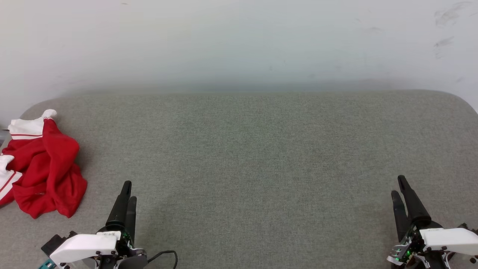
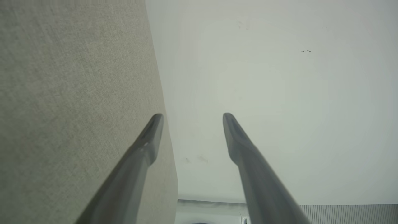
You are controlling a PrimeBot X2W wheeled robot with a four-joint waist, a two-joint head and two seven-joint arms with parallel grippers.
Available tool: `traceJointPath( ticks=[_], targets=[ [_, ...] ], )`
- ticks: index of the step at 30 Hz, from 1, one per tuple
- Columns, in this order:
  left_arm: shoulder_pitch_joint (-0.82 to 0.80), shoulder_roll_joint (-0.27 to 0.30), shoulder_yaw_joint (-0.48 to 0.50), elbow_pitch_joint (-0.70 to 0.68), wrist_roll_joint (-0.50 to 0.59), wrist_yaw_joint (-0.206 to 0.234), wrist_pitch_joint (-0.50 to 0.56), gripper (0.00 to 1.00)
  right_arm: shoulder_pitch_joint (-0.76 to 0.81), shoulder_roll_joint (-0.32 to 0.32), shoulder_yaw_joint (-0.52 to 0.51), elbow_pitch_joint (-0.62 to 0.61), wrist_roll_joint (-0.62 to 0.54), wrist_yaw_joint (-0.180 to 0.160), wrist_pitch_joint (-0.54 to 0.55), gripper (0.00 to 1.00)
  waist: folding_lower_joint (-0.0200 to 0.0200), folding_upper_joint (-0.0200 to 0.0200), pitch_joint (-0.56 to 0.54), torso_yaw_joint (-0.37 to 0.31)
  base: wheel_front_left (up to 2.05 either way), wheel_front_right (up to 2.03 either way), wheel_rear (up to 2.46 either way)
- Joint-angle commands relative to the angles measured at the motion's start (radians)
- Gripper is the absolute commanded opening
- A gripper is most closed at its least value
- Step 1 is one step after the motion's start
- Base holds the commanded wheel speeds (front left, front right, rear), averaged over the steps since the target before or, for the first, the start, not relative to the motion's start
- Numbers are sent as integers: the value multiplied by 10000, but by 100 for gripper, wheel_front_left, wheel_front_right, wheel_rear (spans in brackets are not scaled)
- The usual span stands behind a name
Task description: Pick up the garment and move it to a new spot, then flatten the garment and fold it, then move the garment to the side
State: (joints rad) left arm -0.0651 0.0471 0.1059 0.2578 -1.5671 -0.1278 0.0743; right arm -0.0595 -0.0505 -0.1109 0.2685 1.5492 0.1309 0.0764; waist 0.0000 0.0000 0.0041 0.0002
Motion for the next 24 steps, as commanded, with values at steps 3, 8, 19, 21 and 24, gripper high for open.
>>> traceJointPath(
  ticks=[3, 8, 19, 21, 24],
  targets=[
    [-103, 25, 123, -339, 736, 10, -209, 100, -61, -14, -14, -420, -848, 0, -221, 100, 0, 0, 7, 2, 0, 0, 0],
    [-85, 26, 124, -696, 1843, 261, -439, 100, 8, -13, -74, -840, -2038, 0, -452, 100, 0, 0, 16, 7, 0, 0, 0],
    [78, 29, -256, -1327, 4426, 998, -899, 100, 186, -12, 159, -1708, -4750, -1, -913, 100, 0, 0, 36, 23, 0, 0, 0],
    [102, 29, -320, -1392, 4838, 1128, -981, 100, 237, -12, 203, -1786, -5170, -1, -990, 100, 0, 0, 39, 29, 0, 0, 0],
    [144, 30, -412, -1468, 5435, 1287, -1093, 100, 316, -12, 280, -1794, -5784, 0, -1106, 100, 0, 0, 41, 39, 0, 0, 0]
  ],
)
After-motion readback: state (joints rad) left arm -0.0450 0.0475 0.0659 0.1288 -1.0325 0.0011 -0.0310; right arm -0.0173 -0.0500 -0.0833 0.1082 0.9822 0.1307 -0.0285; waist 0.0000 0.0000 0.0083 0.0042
